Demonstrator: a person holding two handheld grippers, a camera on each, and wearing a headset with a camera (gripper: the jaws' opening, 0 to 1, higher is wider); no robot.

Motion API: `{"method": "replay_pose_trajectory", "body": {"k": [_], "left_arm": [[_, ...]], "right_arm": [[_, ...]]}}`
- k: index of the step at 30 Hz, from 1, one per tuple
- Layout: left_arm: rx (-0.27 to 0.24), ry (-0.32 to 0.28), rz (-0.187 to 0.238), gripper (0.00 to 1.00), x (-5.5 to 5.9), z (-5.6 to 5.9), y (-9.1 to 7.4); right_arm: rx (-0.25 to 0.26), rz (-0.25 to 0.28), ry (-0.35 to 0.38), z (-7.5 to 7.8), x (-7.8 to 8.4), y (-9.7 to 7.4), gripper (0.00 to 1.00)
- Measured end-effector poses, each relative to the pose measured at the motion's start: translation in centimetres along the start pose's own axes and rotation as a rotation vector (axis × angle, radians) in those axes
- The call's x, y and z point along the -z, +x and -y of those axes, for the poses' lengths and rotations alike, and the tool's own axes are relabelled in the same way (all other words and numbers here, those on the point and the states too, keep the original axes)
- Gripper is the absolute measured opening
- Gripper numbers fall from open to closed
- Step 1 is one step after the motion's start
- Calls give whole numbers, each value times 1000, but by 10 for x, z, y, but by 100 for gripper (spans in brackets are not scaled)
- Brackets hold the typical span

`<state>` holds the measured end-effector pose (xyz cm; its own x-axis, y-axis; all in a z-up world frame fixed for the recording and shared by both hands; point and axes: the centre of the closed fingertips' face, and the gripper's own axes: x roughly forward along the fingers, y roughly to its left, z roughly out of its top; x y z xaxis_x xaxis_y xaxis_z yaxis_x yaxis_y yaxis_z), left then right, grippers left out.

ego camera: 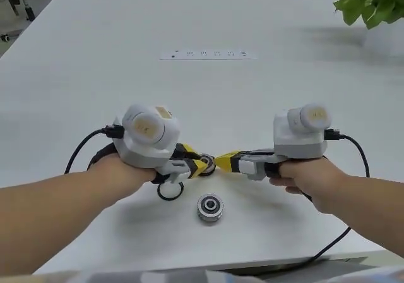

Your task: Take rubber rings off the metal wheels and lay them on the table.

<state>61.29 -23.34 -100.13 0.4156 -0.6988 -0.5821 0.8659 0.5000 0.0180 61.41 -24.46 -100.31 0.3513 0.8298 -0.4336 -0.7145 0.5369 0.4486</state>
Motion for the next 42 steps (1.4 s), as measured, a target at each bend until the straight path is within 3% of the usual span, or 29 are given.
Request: {"method": "replay_pose_trajectory", "body": {"k": [10, 13, 15, 22, 25, 33, 40, 42], "left_arm": [[-5, 7, -4, 11, 1, -1, 0], [-6, 10, -4, 11, 1, -1, 1], [-9, 7, -1, 11, 1, -1, 1], [-8, 0, 2, 12, 1, -1, 1], [-9, -1, 5, 12, 1, -1, 1], [-7, -4, 10, 13, 1, 0, 1], [-5, 27, -2, 16, -1, -1, 0], [9, -11, 5, 18, -3, 0, -2]], "right_arm": [[-31, -2, 0, -9, 0, 3, 0], [-89, 38, 4, -23, -8, 8, 0], [-75, 11, -6, -21, -6, 8, 0], [-94, 16, 28, -20, -5, 5, 0], [-120, 22, 46, -27, -6, 3, 0], [-69, 21, 44, -21, -6, 1, 0], [-59, 23, 47, -21, -7, -1, 0], [-61, 25, 49, -22, -8, -1, 0]]}}
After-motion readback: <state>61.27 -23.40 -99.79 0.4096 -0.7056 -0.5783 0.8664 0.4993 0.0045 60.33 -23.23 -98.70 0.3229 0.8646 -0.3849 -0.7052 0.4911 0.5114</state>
